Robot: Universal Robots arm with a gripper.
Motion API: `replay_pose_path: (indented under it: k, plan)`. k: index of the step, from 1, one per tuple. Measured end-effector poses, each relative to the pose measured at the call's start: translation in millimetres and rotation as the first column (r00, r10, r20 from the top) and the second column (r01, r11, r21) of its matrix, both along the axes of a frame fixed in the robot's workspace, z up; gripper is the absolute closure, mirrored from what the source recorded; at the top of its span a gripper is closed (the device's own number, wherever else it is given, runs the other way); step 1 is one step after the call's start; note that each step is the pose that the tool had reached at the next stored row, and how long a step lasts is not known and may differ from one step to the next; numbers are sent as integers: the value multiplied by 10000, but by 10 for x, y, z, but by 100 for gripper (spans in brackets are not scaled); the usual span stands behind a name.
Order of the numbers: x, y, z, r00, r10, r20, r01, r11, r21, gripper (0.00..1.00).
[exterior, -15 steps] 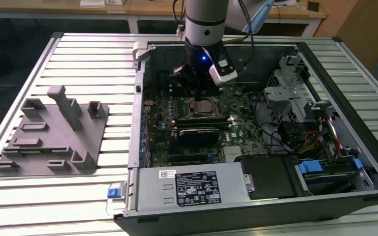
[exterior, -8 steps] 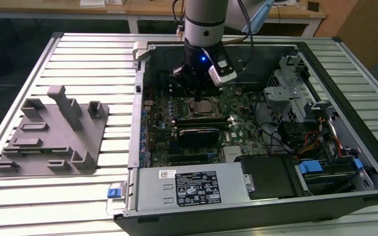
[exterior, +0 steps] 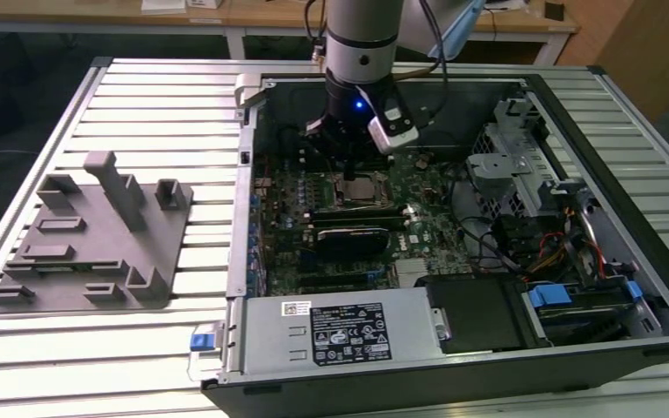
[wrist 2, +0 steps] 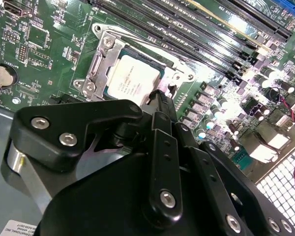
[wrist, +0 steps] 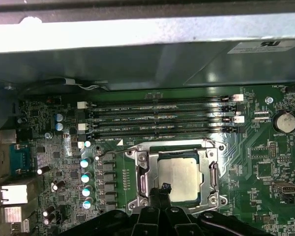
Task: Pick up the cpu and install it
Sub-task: 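Close the cpu cover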
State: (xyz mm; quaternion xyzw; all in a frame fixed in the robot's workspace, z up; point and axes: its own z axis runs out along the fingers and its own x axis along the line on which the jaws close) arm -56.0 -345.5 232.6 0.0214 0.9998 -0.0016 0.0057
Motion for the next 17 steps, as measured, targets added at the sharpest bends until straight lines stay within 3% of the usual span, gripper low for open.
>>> replay_pose_path:
  k: [17]
  plan:
    - [-17, 0, -46, 10000, 0, 0, 0, 10000, -1, 89]
